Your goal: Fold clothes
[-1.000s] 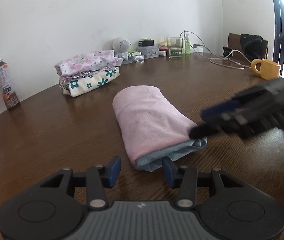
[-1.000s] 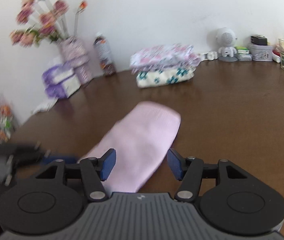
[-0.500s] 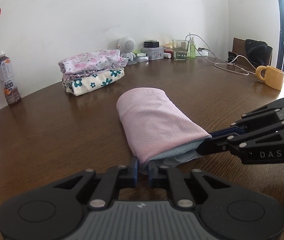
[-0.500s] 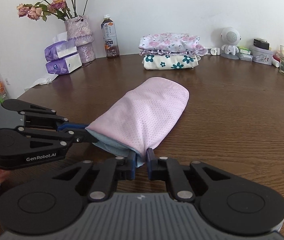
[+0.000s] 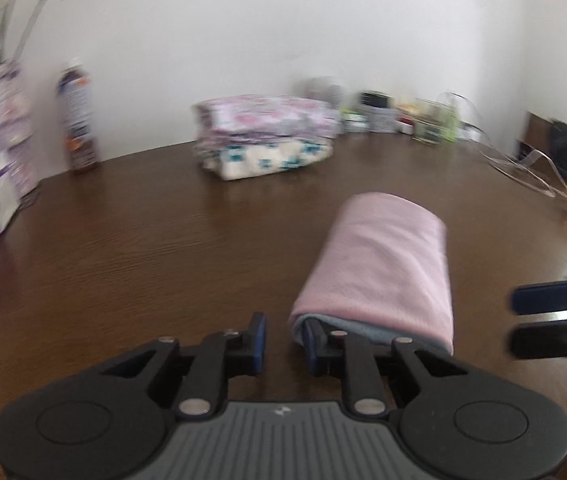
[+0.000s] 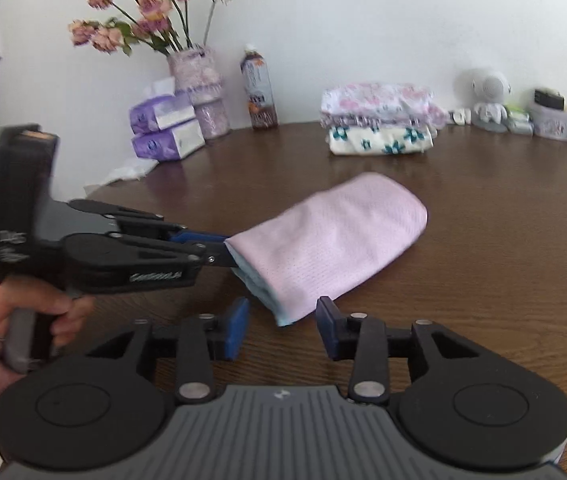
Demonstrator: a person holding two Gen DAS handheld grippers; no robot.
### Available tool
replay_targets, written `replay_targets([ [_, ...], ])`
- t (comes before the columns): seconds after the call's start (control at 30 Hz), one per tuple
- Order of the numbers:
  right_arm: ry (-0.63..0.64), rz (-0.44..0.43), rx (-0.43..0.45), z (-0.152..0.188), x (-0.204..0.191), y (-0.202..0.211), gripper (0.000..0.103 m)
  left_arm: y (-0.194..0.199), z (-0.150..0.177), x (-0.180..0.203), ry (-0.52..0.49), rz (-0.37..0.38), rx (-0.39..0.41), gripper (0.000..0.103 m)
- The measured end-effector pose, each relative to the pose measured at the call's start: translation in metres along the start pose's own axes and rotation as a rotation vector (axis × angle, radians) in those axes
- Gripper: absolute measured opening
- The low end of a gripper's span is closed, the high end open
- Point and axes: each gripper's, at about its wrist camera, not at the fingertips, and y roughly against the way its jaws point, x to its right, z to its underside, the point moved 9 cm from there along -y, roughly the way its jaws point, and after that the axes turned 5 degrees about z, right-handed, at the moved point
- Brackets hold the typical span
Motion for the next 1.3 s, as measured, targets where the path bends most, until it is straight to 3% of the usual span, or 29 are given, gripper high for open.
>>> replay_targets([
  [0.1,-0.001,0.049,0.022,-0.013,0.018,0.002,0.044,0.022,-0.003,-0.003,0.040,0.037,0.043,0.024],
  [0.17,-0.017,0.088,0.023,-0.023,0.040,-0.008,0.044,0.038,-0.002,0.012,0.038,0.117,0.064,0.039],
  [0.2,-0.029,0.094,0.026,-0.028,0.049,-0.014,0.044,0.043,-0.001,0.021,0.033,0.155,0.064,0.042],
  [0.27,-0.055,0.084,0.036,-0.042,0.064,-0.028,0.044,0.044,0.001,0.037,0.027,0.214,0.050,0.046],
  [0.37,-0.097,0.048,0.025,-0.059,0.080,-0.056,0.044,0.030,0.003,0.053,0.049,0.236,-0.006,0.048],
  [0.43,-0.132,0.015,0.007,-0.059,0.084,-0.068,0.044,0.018,0.004,0.049,0.120,0.246,-0.027,0.048],
  [0.53,-0.188,-0.040,-0.023,-0.056,0.087,-0.082,0.043,0.004,0.004,0.040,0.224,0.265,-0.041,0.045],
  [0.57,-0.207,-0.058,-0.033,-0.055,0.088,-0.087,0.037,0.001,0.003,0.035,0.255,0.271,-0.036,0.043],
  [0.63,-0.239,-0.088,-0.052,-0.051,0.089,-0.094,0.019,-0.002,0.001,0.025,0.294,0.267,-0.026,0.029],
  [0.77,-0.286,-0.104,-0.074,-0.040,0.086,-0.084,0.014,-0.006,-0.003,-0.003,0.347,0.281,-0.011,0.014],
  [0.9,-0.336,-0.141,-0.086,-0.025,0.074,-0.063,0.014,-0.001,-0.011,-0.027,0.391,0.299,0.010,0.015],
  [1.0,-0.352,-0.149,-0.055,-0.026,0.072,-0.050,0.024,0.000,-0.020,-0.038,0.406,0.304,0.019,0.036],
  [1.03,-0.356,-0.139,-0.038,-0.030,0.074,-0.049,0.031,-0.002,-0.025,-0.039,0.400,0.299,0.018,0.042],
  [1.13,-0.394,-0.132,-0.050,-0.042,0.080,-0.062,0.033,-0.014,-0.033,-0.039,0.402,0.302,-0.003,0.040],
  [1.2,-0.417,-0.124,-0.070,-0.046,0.083,-0.074,0.033,-0.024,-0.032,-0.037,0.421,0.326,-0.021,0.031],
  [1.23,-0.422,-0.113,-0.086,-0.046,0.083,-0.080,0.032,-0.028,-0.031,-0.037,0.435,0.344,-0.028,0.013],
  [1.27,-0.426,-0.102,-0.099,-0.044,0.082,-0.086,0.025,-0.032,-0.029,-0.037,0.448,0.360,-0.035,0.007],
  [1.3,-0.428,-0.093,-0.104,-0.041,0.083,-0.089,0.020,-0.035,-0.026,-0.038,0.458,0.364,-0.042,0.006],
])
